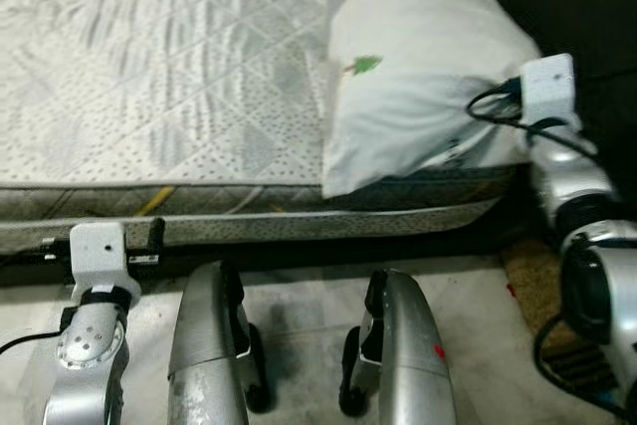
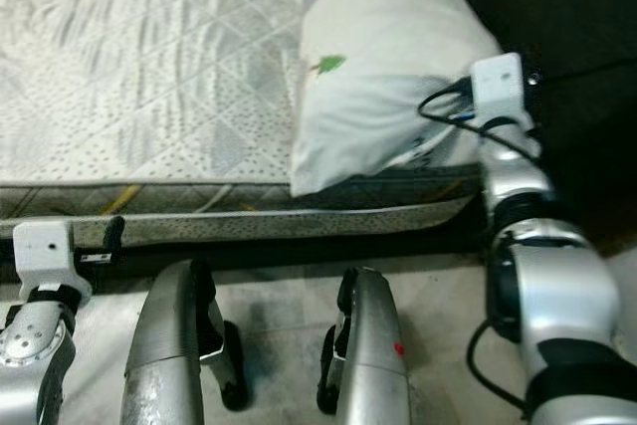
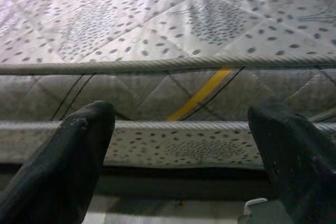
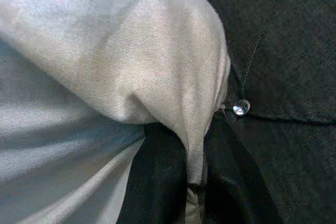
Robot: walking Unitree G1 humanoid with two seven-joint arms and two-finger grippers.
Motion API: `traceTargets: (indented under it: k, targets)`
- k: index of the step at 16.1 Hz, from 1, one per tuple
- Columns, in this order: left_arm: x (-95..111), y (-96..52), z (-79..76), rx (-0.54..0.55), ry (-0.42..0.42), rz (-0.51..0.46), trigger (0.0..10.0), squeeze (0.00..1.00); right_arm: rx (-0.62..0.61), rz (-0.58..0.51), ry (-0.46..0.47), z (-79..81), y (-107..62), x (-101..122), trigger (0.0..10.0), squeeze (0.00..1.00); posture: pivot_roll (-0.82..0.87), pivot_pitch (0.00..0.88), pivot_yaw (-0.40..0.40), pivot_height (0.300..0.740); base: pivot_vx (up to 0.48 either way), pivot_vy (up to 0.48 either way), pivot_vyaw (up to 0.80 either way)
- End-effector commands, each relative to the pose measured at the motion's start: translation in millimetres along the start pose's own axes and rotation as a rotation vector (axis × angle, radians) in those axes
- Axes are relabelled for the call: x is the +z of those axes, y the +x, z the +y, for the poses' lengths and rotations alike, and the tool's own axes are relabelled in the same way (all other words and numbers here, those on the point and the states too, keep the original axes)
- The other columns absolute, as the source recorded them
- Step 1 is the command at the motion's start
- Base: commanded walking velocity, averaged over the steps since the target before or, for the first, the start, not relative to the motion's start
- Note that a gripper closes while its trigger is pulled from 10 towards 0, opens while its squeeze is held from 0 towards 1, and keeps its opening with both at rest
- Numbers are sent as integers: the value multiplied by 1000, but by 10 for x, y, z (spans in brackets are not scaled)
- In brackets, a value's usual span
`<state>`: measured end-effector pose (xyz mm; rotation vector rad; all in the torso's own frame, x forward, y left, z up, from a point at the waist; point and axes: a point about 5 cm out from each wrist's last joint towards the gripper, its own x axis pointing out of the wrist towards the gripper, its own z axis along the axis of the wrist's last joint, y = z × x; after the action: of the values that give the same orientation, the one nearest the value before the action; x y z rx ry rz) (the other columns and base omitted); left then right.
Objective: Clean up the room
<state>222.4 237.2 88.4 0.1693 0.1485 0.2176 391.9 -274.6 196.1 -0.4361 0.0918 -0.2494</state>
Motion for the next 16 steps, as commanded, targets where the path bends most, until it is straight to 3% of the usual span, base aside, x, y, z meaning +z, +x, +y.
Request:
traceTargets:
  k: [1, 3, 4, 5, 6, 7, 8, 9, 11, 16]
  targets:
    - [18, -29, -18, -4, -3, -3, 10000, 0, -152, -88, -41, -447, 14, 224, 0, 0, 157, 175, -118, 546, 0, 0, 0]
    - [13, -17, -7, -4, 0, 3, 10000, 0, -179, -61, -88, -574, 13, 238, 0, 0, 147, 183, -118, 546, 0, 0, 0]
    - [14, -9, -17, -6, 0, 5, 10000, 0, -166, -41, -90, -560, 16, 215, 0, 0, 145, 185, -117, 546, 0, 0, 0]
    - [18, -7, -32, -10, -1, 4, 10000, 0, -135, -25, -91, -503, 21, 187, 2118, 0, 145, 186, -116, 546, 0, 0, 0]
    - [22, -6, -44, -13, -1, 4, 10000, 0, -97, -13, -91, -433, 25, 164, 7569, 0, 145, 186, -114, 546, 0, 0, 0]
    - [31, -6, -58, -18, -2, 2, 10000, 0, 2, 11, -57, -273, 31, 117, 10000, 0, 147, 187, -113, 546, 0, 0, 0]
    - [35, -7, -57, -20, -1, 1, 10000, 0, 84, 15, -2, -130, 32, 107, 10000, 1000, 151, 185, -110, 546, 0, 0, 0]
    - [36, -4, -34, -18, 3, 1, 10000, 0, 157, 12, -12, 64, 25, 99, 10000, 1000, 156, 184, -106, 546, 0, 0, 0]
    - [48, 16, -15, -14, 8, -1, 10000, 0, 221, 33, -29, 230, 1, 28, 10000, 1000, 157, 179, -102, 546, 0, 0, 0]
    - [74, 74, -6, -8, 18, -13, 10000, 0, 187, 31, -74, 234, -15, -30, 10000, 1000, 155, 158, -97, 546, 0, 0, 0]
